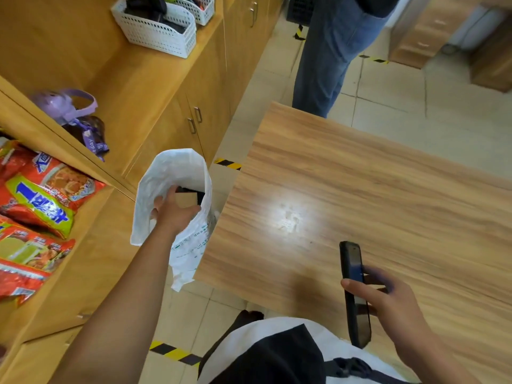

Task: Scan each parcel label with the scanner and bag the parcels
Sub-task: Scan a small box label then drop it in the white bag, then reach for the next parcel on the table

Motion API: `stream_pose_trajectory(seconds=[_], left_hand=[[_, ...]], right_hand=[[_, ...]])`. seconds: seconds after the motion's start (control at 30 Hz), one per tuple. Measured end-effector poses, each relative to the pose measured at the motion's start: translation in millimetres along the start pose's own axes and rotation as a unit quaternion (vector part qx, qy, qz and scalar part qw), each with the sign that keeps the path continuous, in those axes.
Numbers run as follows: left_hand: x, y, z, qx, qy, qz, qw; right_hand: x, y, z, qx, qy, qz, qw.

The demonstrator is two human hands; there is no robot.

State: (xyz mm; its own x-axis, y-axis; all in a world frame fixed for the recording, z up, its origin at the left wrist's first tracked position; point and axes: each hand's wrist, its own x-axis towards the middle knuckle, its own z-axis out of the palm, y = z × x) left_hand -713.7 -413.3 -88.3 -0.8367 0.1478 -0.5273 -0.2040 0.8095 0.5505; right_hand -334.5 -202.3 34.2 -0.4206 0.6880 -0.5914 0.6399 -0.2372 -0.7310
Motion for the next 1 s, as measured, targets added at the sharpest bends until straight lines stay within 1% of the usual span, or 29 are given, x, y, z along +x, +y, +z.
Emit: stream_pose_trajectory(seconds=[0.1, 0.13, 0.23, 0.3, 0.4, 0.5, 0.63, 0.73, 0.8, 0.93, 1.0], left_hand=[[-29, 15, 26, 0.043, -0.033, 0.114, 0.992], [-40, 19, 36, 0.056, -0.051, 0.141, 0.987], [-70, 32, 67, 0.115, -0.124, 0.196, 0.966], [-85, 38, 86, 0.171, -0.155, 0.234, 0.945], [-99, 43, 105, 0.226, -0.178, 0.25, 0.925], [-110, 47, 114, 0.247, -0.201, 0.252, 0.914], [-123, 56, 122, 0.281, -0.227, 0.261, 0.895], [-131, 71, 133, 0.329, -0.238, 0.287, 0.867], [-138, 84, 145, 0.354, -0.26, 0.311, 0.843], [-160, 113, 178, 0.345, -0.344, 0.349, 0.801], [-174, 124, 196, 0.343, -0.364, 0.364, 0.786]], right_hand=[[1, -3, 5, 0.008, 0.002, 0.011, 1.0], [1, -5, 6, 0.011, 0.003, 0.015, 1.0], [-3, -7, 11, 0.03, 0.008, 0.023, 0.999], [-5, -6, 12, 0.04, 0.013, 0.027, 0.999], [-5, 0, 9, 0.041, 0.02, 0.038, 0.998], [-4, 7, 6, 0.052, 0.026, 0.044, 0.997], [-5, 17, -5, 0.102, 0.042, 0.064, 0.992], [-5, 29, -20, 0.128, 0.071, 0.091, 0.985], [-4, 40, -32, 0.151, 0.096, 0.101, 0.979], [-6, 62, -58, 0.176, 0.142, 0.126, 0.966], [-10, 74, -74, 0.196, 0.17, 0.135, 0.956]])
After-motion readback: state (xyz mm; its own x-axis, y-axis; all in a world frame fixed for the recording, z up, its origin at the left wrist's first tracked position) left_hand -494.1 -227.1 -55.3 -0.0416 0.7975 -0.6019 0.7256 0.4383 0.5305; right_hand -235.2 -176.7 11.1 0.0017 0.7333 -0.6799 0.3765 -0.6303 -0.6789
